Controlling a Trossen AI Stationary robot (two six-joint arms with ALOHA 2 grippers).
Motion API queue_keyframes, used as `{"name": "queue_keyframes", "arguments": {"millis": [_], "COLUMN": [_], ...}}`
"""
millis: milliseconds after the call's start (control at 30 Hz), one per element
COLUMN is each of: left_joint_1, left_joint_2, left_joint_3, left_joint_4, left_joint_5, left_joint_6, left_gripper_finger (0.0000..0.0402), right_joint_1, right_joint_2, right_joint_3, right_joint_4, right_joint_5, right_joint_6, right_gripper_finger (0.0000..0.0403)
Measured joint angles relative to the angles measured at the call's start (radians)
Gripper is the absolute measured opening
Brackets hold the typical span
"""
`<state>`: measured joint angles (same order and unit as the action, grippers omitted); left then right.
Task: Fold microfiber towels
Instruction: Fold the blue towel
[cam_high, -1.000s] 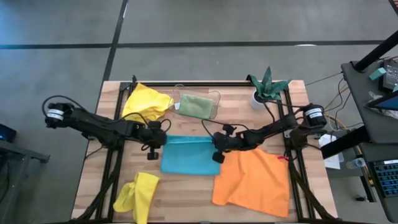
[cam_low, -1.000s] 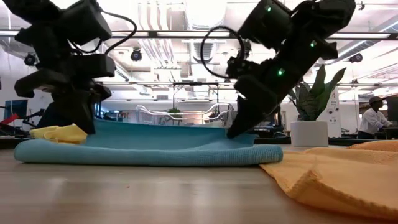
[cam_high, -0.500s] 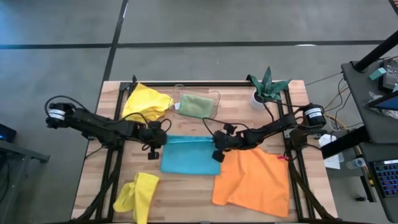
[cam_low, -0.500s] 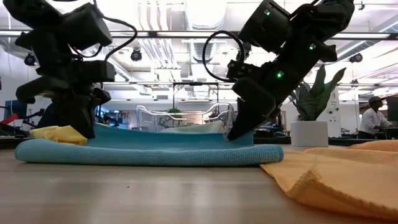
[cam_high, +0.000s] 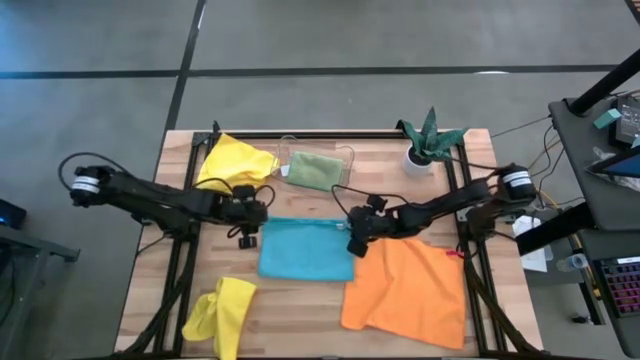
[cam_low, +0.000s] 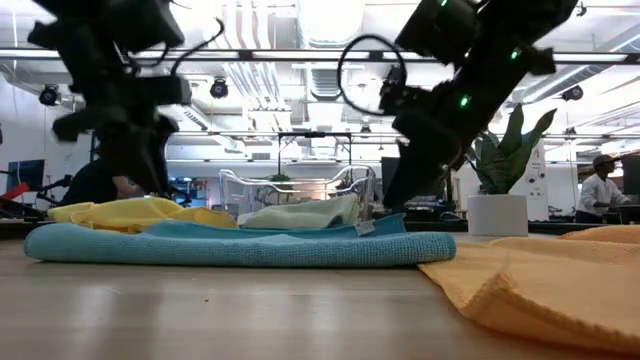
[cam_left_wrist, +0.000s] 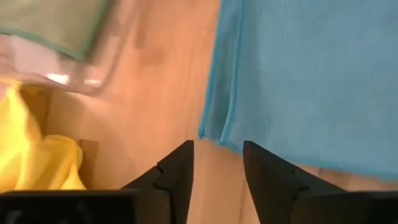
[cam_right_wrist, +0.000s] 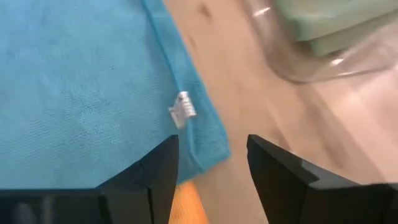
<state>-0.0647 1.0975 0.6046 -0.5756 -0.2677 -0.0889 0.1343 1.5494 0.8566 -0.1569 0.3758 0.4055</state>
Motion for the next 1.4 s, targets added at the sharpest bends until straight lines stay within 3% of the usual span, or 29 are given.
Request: {"name": "queue_keyframes", "arguments": {"millis": [200, 300, 400, 533, 667, 833, 1067, 1400], "left_joint_1": [-0.040, -0.138, -0.265, -0.361, -0.415, -0.415, -0.397, -0.397], "left_joint_2": [-0.092, -0.115, -0.092, -0.028, 0.059, 0.174, 0.282, 0.445], "left_joint_3": [0.019, 0.000, -0.028, -0.033, -0.030, -0.031, 0.029, 0.204], "left_joint_4": [0.125, 0.336, 0.640, 0.860, 0.899, 0.950, 1.046, 1.047], "left_joint_5": [0.040, -0.073, -0.207, -0.231, -0.200, -0.159, -0.140, 0.099], "left_joint_6": [-0.151, -0.238, -0.131, -0.018, -0.017, -0.035, -0.001, 0.070], "left_gripper_finger": [0.0132, 0.0132, 0.0132, 0.0132, 0.0132, 0.0132, 0.0132, 0.0132], "right_joint_1": [0.110, 0.205, 0.319, 0.474, 0.628, 0.744, 0.755, 0.737], "right_joint_2": [-0.095, -0.120, -0.123, -0.101, -0.017, 0.113, 0.186, 0.178], "right_joint_3": [-0.006, -0.006, -0.006, -0.005, -0.006, -0.006, -0.006, -0.006], "right_joint_4": [-0.047, -0.028, 0.017, 0.087, 0.210, 0.420, 0.529, 0.538], "right_joint_5": [0.101, 0.167, 0.213, 0.237, 0.333, 0.493, 0.530, 0.560], "right_joint_6": [0.043, 0.072, 0.105, 0.179, 0.230, 0.159, 0.126, 0.116], "right_gripper_finger": [0.0171, 0.0164, 0.0159, 0.0155, 0.0149, 0.0140, 0.0135, 0.0146]}}
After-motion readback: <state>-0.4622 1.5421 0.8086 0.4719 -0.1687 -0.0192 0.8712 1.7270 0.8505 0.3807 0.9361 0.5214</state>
